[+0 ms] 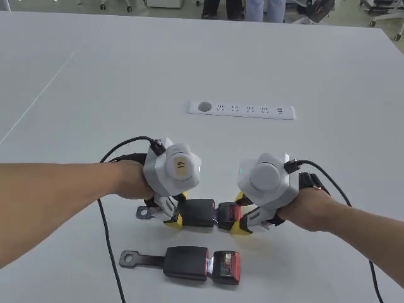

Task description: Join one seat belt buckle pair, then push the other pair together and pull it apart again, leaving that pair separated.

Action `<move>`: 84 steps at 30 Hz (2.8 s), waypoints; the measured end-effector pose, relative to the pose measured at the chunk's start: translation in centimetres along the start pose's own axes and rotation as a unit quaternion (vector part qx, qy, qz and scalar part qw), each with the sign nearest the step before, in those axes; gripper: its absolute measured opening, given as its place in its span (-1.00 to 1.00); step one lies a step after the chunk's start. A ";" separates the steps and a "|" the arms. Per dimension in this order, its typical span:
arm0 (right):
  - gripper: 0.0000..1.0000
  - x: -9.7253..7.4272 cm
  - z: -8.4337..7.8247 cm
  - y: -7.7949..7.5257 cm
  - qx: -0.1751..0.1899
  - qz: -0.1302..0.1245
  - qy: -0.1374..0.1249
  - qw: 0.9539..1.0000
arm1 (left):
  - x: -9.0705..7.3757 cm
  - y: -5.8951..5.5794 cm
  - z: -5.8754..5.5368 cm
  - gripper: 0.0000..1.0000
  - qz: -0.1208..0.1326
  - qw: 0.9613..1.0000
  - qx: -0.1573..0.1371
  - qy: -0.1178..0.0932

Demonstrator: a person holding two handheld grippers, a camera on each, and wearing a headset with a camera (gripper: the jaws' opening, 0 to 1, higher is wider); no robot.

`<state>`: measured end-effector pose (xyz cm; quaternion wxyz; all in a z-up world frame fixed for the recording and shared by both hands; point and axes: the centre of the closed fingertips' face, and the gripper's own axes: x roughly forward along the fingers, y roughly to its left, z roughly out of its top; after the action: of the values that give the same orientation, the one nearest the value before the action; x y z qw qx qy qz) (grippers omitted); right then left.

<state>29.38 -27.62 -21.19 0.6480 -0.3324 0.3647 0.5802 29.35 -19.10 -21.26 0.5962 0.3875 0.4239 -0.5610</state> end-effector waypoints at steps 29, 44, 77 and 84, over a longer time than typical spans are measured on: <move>-0.40 -0.4 -0.4 0.0 -0.015 0.000 0.005 1.000 | 0.1 0.0 0.0 -0.39 0.003 1.000 -0.010 0.015; -0.39 -1.2 -1.5 -0.2 -0.015 0.002 0.000 1.000 | 0.1 -0.1 0.1 -0.39 0.004 1.000 -0.008 0.023; -0.38 -2.2 -4.0 -0.7 -0.017 0.005 0.004 1.000 | 0.1 0.0 -0.1 -0.39 0.000 0.999 0.005 0.032; -0.38 -2.7 -4.6 -0.5 -0.018 0.007 0.008 1.000 | 0.1 -0.1 0.1 -0.38 0.000 0.999 0.005 0.034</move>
<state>29.34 -32.97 -21.18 0.6349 -0.3460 0.3613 0.5888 29.31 -19.21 -21.34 0.5798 0.4093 0.4410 -0.5495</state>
